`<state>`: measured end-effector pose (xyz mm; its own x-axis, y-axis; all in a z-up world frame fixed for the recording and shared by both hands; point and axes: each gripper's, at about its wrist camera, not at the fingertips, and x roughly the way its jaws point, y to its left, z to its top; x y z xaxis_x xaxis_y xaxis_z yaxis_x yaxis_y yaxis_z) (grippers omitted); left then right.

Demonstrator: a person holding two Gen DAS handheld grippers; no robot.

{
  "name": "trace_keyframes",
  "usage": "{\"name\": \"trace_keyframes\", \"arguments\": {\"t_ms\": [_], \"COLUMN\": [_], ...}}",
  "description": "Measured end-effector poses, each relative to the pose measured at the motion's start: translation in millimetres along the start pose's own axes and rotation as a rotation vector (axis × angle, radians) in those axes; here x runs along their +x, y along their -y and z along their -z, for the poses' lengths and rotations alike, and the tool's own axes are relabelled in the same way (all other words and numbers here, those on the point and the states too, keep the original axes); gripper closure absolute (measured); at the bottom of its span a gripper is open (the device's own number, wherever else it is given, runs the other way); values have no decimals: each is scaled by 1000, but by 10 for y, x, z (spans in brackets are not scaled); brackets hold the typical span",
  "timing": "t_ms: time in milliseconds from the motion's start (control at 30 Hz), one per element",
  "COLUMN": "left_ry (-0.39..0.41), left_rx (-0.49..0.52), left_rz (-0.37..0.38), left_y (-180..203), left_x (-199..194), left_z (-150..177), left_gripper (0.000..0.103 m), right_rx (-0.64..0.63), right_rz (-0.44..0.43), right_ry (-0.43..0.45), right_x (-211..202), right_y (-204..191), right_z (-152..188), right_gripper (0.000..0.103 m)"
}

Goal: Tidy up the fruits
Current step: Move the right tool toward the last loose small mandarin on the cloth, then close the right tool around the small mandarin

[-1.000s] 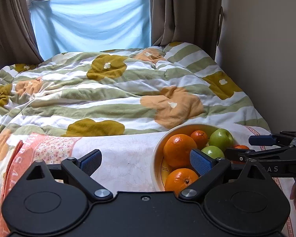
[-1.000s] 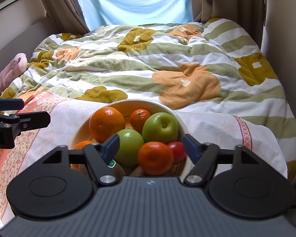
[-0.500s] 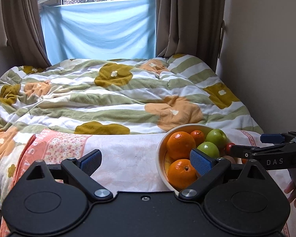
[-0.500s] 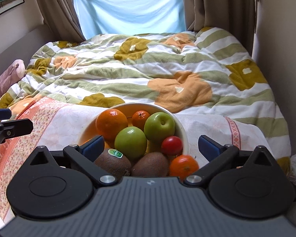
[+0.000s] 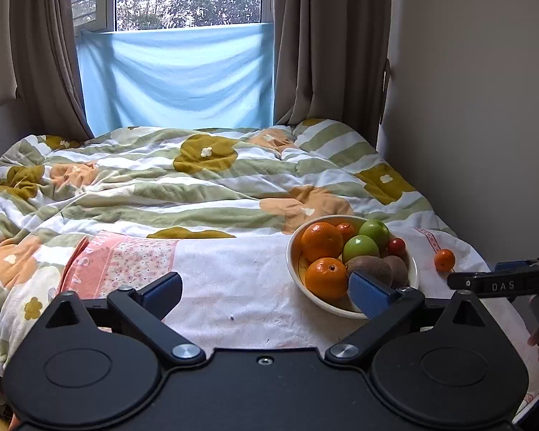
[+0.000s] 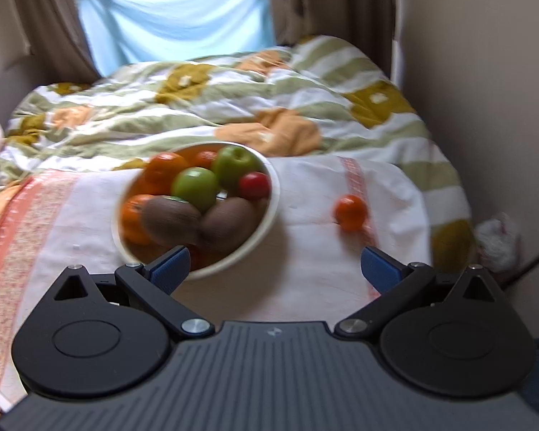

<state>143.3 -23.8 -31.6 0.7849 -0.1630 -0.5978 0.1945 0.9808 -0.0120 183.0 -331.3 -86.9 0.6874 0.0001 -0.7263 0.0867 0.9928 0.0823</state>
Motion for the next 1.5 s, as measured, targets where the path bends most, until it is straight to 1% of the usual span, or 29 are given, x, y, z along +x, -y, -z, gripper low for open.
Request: {"name": "trace_keyframes", "arguments": {"t_ms": [100,200,333,567,633,700,767,933,1067,1133,1267,1400,1500], "left_ry": [-13,-18,-22,-44,-55,-62,-73,-104,-120,-126,-133,-140,-154], "left_rx": [7,5,30,42,49,53,56,73,88,90,79,88,64], "left_rz": [-21,-29,-37,-30,-27,-27,-29,-16,3,9,21,23,30], "left_y": [-4,-11,22,110,149,183,219,342,468,513,572,603,568], "left_x": [-20,-24,29,295,402,518,640,917,1103,1181,1283,1329,1351], "left_z": [72,131,167,112,87,56,27,-32,-74,-91,-118,-120,-108], "left_gripper": [2,0,0,0,0,0,0,0,0,0,0,0,0], "right_rx": [8,21,34,19,9,4,8,34,38,49,46,47,38], "right_rz": [21,27,41,100,112,122,133,140,171,167,159,160,172], "right_ry": [17,12,9,8,5,1,1,2,11,10,1,-2,-1], "right_x": [-43,-48,13,380,520,662,783,1012,1108,1155,1239,1289,1308], "right_y": [86,118,160,319,355,391,431,533,586,629,665,676,674], "right_z": [52,114,124,-12,-45,-70,-90,-131,-161,-181,-214,-223,-228], "right_gripper": [0,0,0,0,7,11,12,20,21,25,28,34,40]}}
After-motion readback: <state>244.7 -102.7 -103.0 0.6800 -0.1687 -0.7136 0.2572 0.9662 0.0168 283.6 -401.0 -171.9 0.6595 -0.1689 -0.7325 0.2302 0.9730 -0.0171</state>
